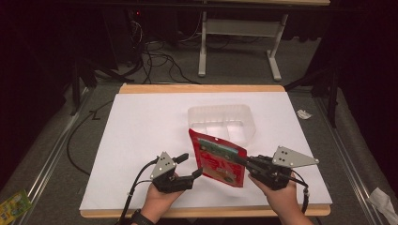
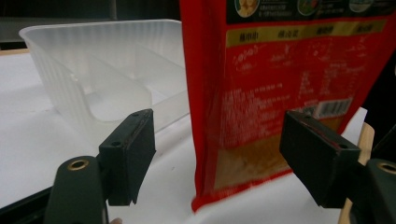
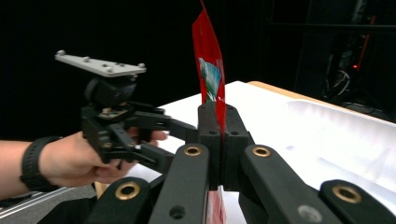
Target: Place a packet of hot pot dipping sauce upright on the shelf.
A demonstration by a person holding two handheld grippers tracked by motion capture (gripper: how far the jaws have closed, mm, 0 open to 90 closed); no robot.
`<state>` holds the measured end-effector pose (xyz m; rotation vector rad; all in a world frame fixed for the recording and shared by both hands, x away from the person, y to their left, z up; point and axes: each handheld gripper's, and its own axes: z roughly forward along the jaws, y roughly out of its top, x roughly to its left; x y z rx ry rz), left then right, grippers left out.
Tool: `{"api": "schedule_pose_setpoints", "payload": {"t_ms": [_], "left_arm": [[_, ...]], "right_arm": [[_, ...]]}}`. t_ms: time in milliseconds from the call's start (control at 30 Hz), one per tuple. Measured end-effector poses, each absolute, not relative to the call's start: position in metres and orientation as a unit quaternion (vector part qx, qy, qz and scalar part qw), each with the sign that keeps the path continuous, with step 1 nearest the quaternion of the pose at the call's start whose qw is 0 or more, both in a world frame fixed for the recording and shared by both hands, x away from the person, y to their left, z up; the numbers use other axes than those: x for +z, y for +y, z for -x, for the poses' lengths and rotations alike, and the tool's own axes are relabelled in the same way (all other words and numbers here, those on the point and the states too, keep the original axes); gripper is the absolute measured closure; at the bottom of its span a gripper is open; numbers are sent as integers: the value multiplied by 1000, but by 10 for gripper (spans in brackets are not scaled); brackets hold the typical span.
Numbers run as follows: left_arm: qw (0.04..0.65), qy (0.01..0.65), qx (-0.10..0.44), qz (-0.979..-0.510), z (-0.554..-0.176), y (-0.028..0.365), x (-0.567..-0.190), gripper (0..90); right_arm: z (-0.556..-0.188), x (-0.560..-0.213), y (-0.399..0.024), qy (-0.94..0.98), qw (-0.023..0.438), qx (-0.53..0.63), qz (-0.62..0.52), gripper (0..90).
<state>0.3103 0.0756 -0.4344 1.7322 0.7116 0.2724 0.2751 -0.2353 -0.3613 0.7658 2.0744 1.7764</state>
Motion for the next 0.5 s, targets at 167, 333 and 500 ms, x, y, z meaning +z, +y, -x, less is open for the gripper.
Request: {"api": "schedule_pose_setpoints", "payload": {"t_ms": [167,333,500], "left_arm": [[594,297,95,-741,-316,70,-437,291],[613,293,72,-730,-320,64,-435,418],[608,296,75,-733,-319,64,-435,590]], "right_arm": [[-274,-361,-230,724,142,625,-255,900],[-273,-364,-226,730,141,620,-251,900],[-275,-366,-229,726,143,619,-262,900]]}}
